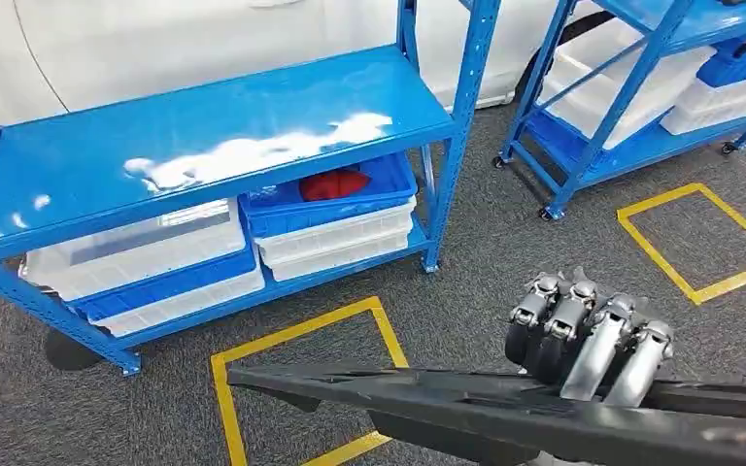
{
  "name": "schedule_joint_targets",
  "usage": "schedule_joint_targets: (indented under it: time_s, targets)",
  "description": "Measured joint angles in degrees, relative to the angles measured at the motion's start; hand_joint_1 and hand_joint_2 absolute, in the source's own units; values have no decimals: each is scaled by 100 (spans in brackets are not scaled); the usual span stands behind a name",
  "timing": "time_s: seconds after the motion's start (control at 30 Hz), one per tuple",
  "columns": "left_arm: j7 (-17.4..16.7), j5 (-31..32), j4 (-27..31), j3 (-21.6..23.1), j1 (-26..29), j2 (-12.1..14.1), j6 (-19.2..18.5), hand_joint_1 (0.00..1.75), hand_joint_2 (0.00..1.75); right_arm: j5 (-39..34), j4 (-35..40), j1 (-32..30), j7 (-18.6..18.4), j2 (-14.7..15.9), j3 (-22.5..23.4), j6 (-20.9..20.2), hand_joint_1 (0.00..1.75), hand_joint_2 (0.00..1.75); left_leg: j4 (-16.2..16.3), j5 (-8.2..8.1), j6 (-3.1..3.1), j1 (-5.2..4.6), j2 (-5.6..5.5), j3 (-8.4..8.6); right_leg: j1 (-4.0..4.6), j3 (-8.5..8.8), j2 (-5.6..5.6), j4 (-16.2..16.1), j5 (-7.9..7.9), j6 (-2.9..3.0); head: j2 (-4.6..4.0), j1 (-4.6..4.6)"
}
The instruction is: Take the parts from the cabinet and place them on the table.
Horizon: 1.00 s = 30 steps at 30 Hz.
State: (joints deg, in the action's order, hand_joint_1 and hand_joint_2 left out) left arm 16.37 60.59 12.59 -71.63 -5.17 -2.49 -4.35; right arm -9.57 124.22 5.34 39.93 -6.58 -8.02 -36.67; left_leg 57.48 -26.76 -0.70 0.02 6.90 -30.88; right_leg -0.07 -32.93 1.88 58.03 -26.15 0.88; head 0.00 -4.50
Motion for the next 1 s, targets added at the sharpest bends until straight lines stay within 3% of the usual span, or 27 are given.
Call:
schedule_joint_targets:
  time_s: [0.03, 0.07, 0.1, 0.17, 0.37, 0.4, 0.47, 0.5, 0.53, 0.57, 0.6, 0.63, 0.67, 0.73, 0.77, 0.8, 0.87, 0.9, 0.93, 0.97, 1.0]
  targets:
    - [46, 4, 0, 0, -8, 0, 13, 0, 175, 67, 80, -35, 0, -11, -9, 110, 175, 175, 118, -81, -58, 39, -215, -52, -32, 14, -36, -23, 33, 36, 0, 0]
    - [72, 13, 0, 2, -3, -9, 19, 0, 175, 126, 146, -39, 0, -13, -39, 235, 175, 175, 370, -299, -74, 41, -461, -145, -50, -4, -90, -24, 54, 71, 0, 0]
    - [74, 35, 0, 2, 15, -11, 17, 0, 175, 175, 197, -50, 0, -13, -79, 348, 175, 175, 768, -552, -85, 55, -573, -305, -49, -23, -147, -24, 66, 89, 0, 0]
    - [76, 61, 0, 2, 42, -11, 17, 0, 175, 218, 308, -127, 0, -9, -114, 505, 175, 175, 1655, -949, -106, 61, -627, -678, -43, -61, -289, -13, 87, 99, 0, 0]
    - [76, 68, 0, 2, 46, -11, 17, 0, 175, 218, 323, -139, 0, -7, -114, 513, 175, 175, 1726, -965, -107, 61, -628, -709, -43, -65, -309, -11, 89, 97, 0, 0]
    - [74, 87, 0, 2, 56, -11, 13, 0, 175, 218, 371, -179, 0, -2, -116, 539, 175, 175, 1846, -946, -111, 62, -628, -759, -43, -77, -385, 0, 94, 89, 0, 0]
    - [72, 116, 0, 7, 64, -9, 2, 0, 175, 220, 447, -218, 0, 4, -118, 583, 175, 175, 1571, -711, -104, 67, -630, -626, -46, -86, -491, 23, 98, 81, 0, 0]
    - [31, 170, 0, 13, 65, -4, -98, 0, 175, 266, 581, -238, 0, 35, -175, 723, 175, 175, 128, -165, -31, 107, -1097, 72, -47, -108, -722, 72, 103, 14, 0, 0]
    - [-40, 166, 0, 11, 63, -7, -164, 0, 175, 264, 607, -253, 0, 99, -260, 863, 175, 175, 64, -142, 30, 61, -998, 71, -80, -192, -923, 59, 178, -132, 0, 0]
    - [-53, 157, 0, 11, 50, -7, -166, 0, 175, 238, 609, -255, -2, 140, -275, 902, 175, 175, 38, -111, 71, 65, -945, 72, -65, -206, -974, 44, 203, -176, 0, 0]
    - [-57, 140, 0, 11, 32, -24, -164, 0, 175, 199, 605, -256, -2, 192, -282, 924, 175, 175, -15, -57, 136, 119, -852, 73, -67, -221, -835, 105, 165, -187, 0, 0]
    - [-50, 114, 0, 11, 29, -26, -164, 0, 175, 166, 601, -227, 0, 234, -286, 959, 175, 175, -28, -43, 163, 106, -803, 64, -38, -294, -537, 258, 27, -207, 0, 2]
    - [-46, 103, 0, 9, 40, -26, -162, 0, 175, 122, 577, -191, -4, 289, -313, 1007, 175, 175, -28, -36, 202, 88, -727, 49, -38, -467, -350, 621, -222, -230, 0, 0]
    - [-44, 79, 0, 9, 83, -26, -144, 0, 175, 28, 469, -145, -11, 409, -339, 1088, 175, 175, -24, -31, 212, 57, -565, 18, -65, -908, -247, 1581, -658, -269, 0, 2]
    - [-46, 63, 0, 7, 89, -26, -144, 0, 175, 11, 399, -134, -11, 479, -339, 1136, 175, 175, -19, -31, 212, 47, -477, 5, -73, -1028, -234, 1860, -714, -282, 0, 0]
    - [-50, 63, 0, 4, 86, -28, -144, 0, 175, 15, 330, -141, -11, 542, -337, 1147, 175, 175, -18, -31, 211, 42, -405, 3, -76, -982, -217, 1814, -623, -289, 0, 0]
    - [-70, 63, 0, 4, 66, -44, -140, 0, 175, 50, 253, -141, -11, 603, -334, 1140, 175, 175, -16, -37, 203, 36, -282, 14, -71, -504, -147, 1000, -209, -260, 0, 0]
    - [-83, 63, 0, 4, 52, -59, -129, 0, 175, 74, 212, -141, -9, 641, -326, 1121, 175, 175, -13, -43, 194, 30, -229, 24, -60, -186, -32, 448, -6, -229, 0, 0]
    - [-92, 63, 0, 4, 51, -65, -118, 0, 175, 128, 170, -136, -2, 660, -310, 1077, 175, 175, -10, -52, 176, 11, -188, 32, -8, 0, 279, 55, -48, -168, 0, 0]
    - [-99, 63, 0, 2, 50, -83, -107, 0, 175, 181, 107, -137, -2, 669, -308, 1055, 175, 175, 9, -70, 139, -26, -129, 23, 32, -9, 226, 31, -9, -89, 0, 0]
    - [-105, 63, 0, 0, 50, -85, -94, 0, 175, 205, 47, -142, -4, 678, -308, 1049, 175, 175, 3, -66, 106, -22, -101, 26, 37, -35, 152, 54, -11, -65, 0, 0]
